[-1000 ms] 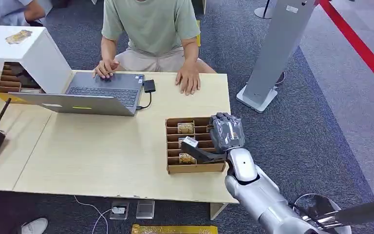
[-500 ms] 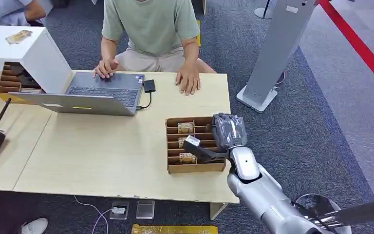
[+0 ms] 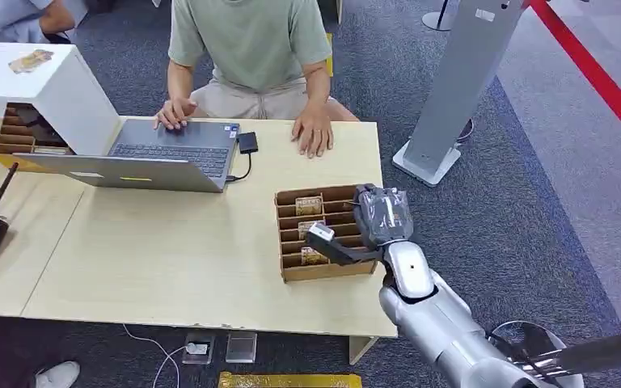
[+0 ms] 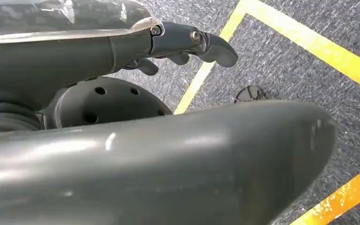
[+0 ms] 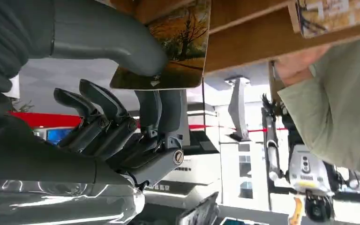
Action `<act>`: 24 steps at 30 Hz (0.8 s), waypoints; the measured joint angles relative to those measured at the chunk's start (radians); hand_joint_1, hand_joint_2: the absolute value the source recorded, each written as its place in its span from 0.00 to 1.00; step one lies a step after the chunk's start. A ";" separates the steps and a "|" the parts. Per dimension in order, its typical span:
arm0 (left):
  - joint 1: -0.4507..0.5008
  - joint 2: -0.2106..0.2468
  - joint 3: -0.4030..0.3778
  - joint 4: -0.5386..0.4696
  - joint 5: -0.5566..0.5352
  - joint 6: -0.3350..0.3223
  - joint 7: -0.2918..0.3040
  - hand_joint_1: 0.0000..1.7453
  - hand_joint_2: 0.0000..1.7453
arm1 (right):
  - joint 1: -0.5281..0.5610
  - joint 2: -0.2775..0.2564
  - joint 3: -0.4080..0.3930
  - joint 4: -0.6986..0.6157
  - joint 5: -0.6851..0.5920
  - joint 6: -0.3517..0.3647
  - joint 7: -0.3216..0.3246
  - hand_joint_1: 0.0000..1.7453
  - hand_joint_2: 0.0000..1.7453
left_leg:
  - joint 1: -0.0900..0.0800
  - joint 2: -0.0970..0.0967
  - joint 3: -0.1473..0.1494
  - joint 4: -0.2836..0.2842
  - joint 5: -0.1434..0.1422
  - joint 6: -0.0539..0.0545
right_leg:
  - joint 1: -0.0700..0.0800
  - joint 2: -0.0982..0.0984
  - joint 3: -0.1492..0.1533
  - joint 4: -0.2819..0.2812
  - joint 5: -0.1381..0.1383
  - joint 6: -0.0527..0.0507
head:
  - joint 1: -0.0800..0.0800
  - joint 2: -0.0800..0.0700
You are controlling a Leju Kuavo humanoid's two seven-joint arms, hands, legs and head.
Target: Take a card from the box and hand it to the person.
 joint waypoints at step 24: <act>0.000 0.006 0.000 0.000 -0.023 -0.037 -0.004 0.00 0.00 | -0.035 -0.041 -0.073 -0.485 0.044 -0.063 -0.147 1.00 1.00 | 0.000 0.000 0.000 0.000 0.000 0.000 | 0.000 0.000 0.001 0.000 0.000 0.000 | 0.000 0.000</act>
